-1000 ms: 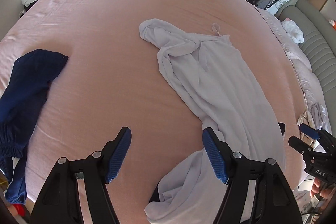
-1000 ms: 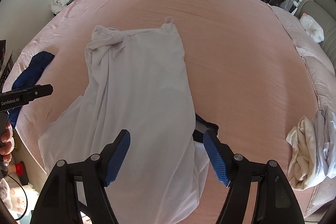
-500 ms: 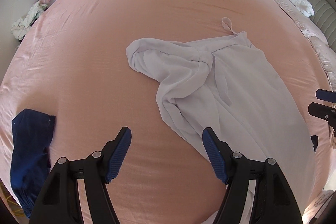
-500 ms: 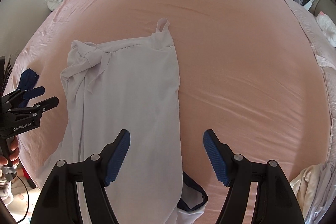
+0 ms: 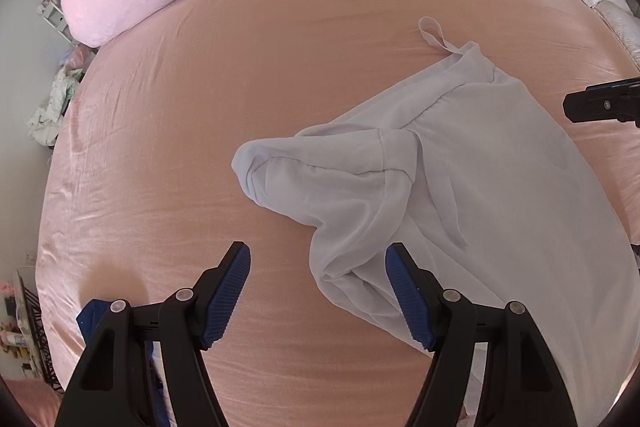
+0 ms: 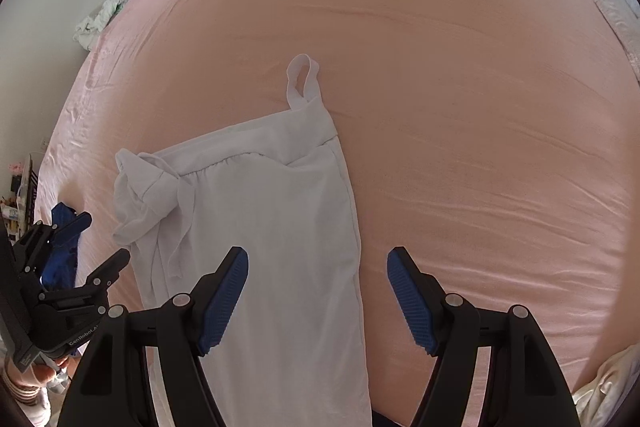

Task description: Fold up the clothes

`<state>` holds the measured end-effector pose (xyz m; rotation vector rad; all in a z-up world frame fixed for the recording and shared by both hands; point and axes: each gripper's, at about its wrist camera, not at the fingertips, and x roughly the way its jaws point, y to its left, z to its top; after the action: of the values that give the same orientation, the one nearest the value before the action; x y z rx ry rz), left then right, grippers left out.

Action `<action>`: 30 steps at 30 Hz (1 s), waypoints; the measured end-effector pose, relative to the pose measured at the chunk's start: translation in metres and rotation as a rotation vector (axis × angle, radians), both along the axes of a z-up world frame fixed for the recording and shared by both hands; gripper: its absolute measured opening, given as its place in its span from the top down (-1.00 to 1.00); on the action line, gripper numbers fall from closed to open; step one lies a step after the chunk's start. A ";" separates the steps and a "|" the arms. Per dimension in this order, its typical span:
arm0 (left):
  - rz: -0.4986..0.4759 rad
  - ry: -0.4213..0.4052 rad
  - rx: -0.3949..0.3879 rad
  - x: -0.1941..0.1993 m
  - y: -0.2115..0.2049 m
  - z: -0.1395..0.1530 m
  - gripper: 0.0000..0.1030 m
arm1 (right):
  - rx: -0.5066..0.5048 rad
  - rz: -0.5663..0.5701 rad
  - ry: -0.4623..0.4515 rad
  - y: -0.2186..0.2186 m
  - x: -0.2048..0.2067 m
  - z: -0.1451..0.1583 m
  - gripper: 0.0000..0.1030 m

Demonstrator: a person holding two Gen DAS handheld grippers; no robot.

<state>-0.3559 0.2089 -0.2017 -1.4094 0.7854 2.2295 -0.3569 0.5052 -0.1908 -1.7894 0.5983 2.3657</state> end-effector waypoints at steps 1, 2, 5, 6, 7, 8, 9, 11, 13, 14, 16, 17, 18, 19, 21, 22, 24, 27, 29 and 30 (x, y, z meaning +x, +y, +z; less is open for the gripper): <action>0.002 0.021 -0.003 -0.002 0.001 0.000 -0.33 | -0.027 -0.018 0.006 0.004 -0.003 -0.003 -0.39; 0.010 0.039 -0.002 -0.003 0.002 0.000 -0.33 | -0.054 -0.037 0.011 0.009 -0.006 -0.006 -0.39; 0.024 0.017 0.020 -0.008 0.004 -0.006 -0.33 | -0.128 -0.096 0.008 0.020 -0.014 -0.017 -0.39; 0.027 0.008 0.022 -0.009 0.006 -0.008 -0.33 | -0.141 -0.113 -0.001 0.023 -0.017 -0.021 -0.39; 0.027 0.004 0.017 -0.010 0.008 -0.012 -0.33 | -0.147 -0.125 -0.007 0.025 -0.020 -0.025 -0.39; 0.027 0.005 0.010 -0.009 0.011 -0.015 -0.33 | -0.148 -0.130 -0.012 0.025 -0.022 -0.029 -0.39; 0.022 0.011 0.002 -0.009 0.013 -0.017 -0.33 | -0.147 -0.135 -0.017 0.025 -0.024 -0.032 -0.39; 0.006 0.026 -0.008 -0.007 0.022 -0.019 -0.33 | -0.143 -0.143 -0.028 0.024 -0.029 -0.039 -0.39; 0.002 0.055 -0.027 -0.006 0.023 -0.019 -0.33 | -0.146 -0.150 -0.034 0.021 -0.036 -0.045 -0.39; 0.000 0.067 -0.032 -0.005 0.024 -0.018 -0.33 | -0.149 -0.149 -0.033 0.019 -0.039 -0.048 -0.39; -0.011 0.065 -0.013 -0.006 0.026 -0.016 -0.33 | -0.151 -0.146 -0.030 0.014 -0.046 -0.052 -0.39; -0.022 0.050 0.011 -0.006 0.026 -0.015 -0.33 | -0.143 -0.141 -0.029 0.011 -0.049 -0.053 -0.39; -0.037 0.024 0.046 -0.007 0.027 -0.014 -0.34 | -0.136 -0.136 -0.027 0.008 -0.053 -0.054 -0.39; -0.044 -0.004 0.079 -0.008 0.024 -0.012 -0.36 | -0.131 -0.133 -0.024 0.006 -0.056 -0.054 -0.39; -0.019 -0.045 0.120 -0.012 0.018 -0.010 -0.46 | -0.133 -0.128 -0.015 0.002 -0.062 -0.054 -0.40; -0.002 -0.054 0.124 -0.014 0.016 -0.010 -0.47 | -0.140 -0.126 -0.009 0.000 -0.065 -0.054 -0.39; 0.017 -0.038 0.090 -0.021 0.018 -0.012 -0.47 | -0.145 -0.120 -0.008 -0.004 -0.069 -0.054 -0.40; 0.033 -0.014 0.052 -0.028 0.024 -0.018 -0.47 | -0.132 -0.111 -0.008 -0.011 -0.075 -0.055 -0.40; 0.051 -0.023 0.049 -0.032 0.026 -0.022 -0.47 | -0.117 -0.099 -0.003 -0.016 -0.079 -0.056 -0.39; 0.062 -0.037 0.053 -0.034 0.025 -0.024 -0.47 | -0.107 -0.092 -0.001 -0.019 -0.080 -0.056 -0.39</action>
<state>-0.3894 0.2341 -0.2258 -1.4642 0.6744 2.2464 -0.4370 0.4864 -0.2470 -1.7628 0.8031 2.3133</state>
